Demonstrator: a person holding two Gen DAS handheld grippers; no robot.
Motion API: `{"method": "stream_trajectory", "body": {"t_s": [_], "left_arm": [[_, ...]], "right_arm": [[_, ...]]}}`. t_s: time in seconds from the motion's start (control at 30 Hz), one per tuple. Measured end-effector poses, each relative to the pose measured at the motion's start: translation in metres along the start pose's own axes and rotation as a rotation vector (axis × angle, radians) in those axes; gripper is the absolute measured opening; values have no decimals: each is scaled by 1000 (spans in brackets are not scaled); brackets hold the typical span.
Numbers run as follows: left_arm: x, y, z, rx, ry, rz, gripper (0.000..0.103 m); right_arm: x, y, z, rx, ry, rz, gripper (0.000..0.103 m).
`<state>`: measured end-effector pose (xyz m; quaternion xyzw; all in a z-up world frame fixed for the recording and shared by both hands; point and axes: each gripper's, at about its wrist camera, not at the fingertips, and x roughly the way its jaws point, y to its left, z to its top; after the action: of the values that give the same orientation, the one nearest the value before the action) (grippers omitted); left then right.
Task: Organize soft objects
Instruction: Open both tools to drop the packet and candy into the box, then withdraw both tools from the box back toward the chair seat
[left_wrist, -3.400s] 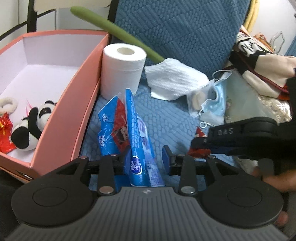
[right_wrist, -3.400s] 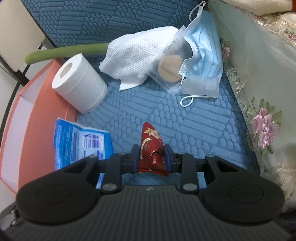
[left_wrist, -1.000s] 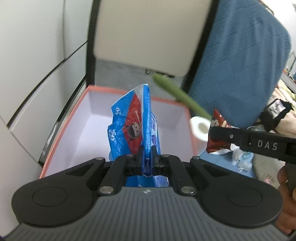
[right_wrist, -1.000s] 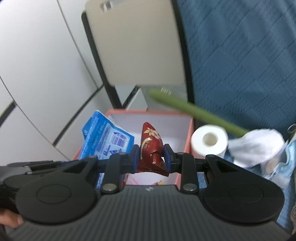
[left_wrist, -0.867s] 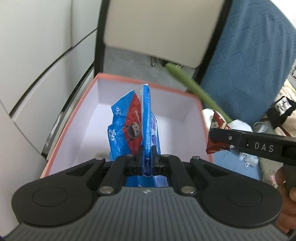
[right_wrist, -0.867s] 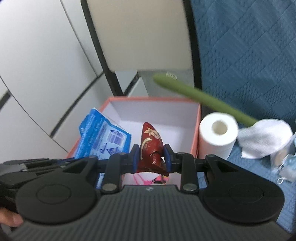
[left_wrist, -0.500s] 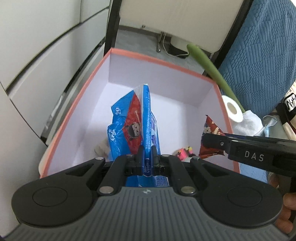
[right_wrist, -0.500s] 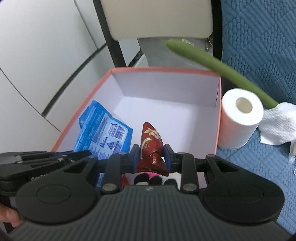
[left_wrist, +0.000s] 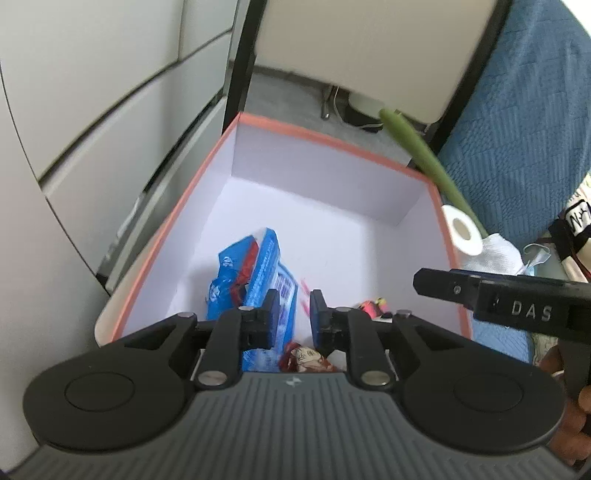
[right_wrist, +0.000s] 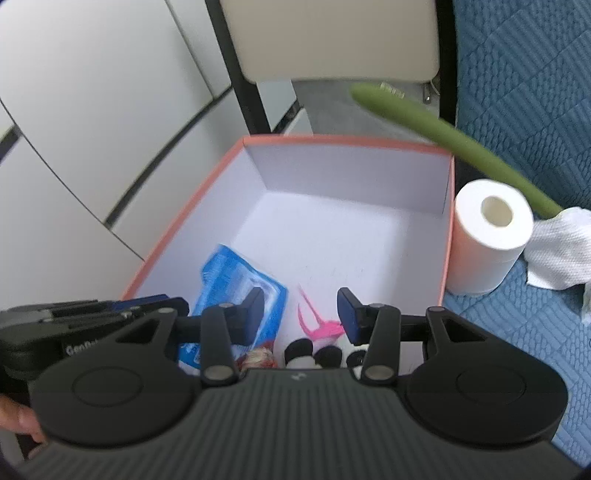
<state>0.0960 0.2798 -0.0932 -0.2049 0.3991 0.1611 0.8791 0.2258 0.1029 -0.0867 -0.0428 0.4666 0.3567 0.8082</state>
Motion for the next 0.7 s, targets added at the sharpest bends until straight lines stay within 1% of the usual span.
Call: {"method": "stream_trajectory", "body": {"t_s": [0.2,0.37,0.53,0.7], "left_arm": [[-30,-30,3,46,-89,-31,21],[-43,-60,-1,73,-143,-71,21],[-44,-96,-13,114,-163,-101,21],[-37,-121,-27,127,-160,-130,21]], "right_arm": [[-32,-10,4,27,-80,2,47],[-64,-20,1,30,-152,-19,47],[-89,-33,-11,7,-198,-67,47],[-108,-54,-26,29,-236,-97,47]]}}
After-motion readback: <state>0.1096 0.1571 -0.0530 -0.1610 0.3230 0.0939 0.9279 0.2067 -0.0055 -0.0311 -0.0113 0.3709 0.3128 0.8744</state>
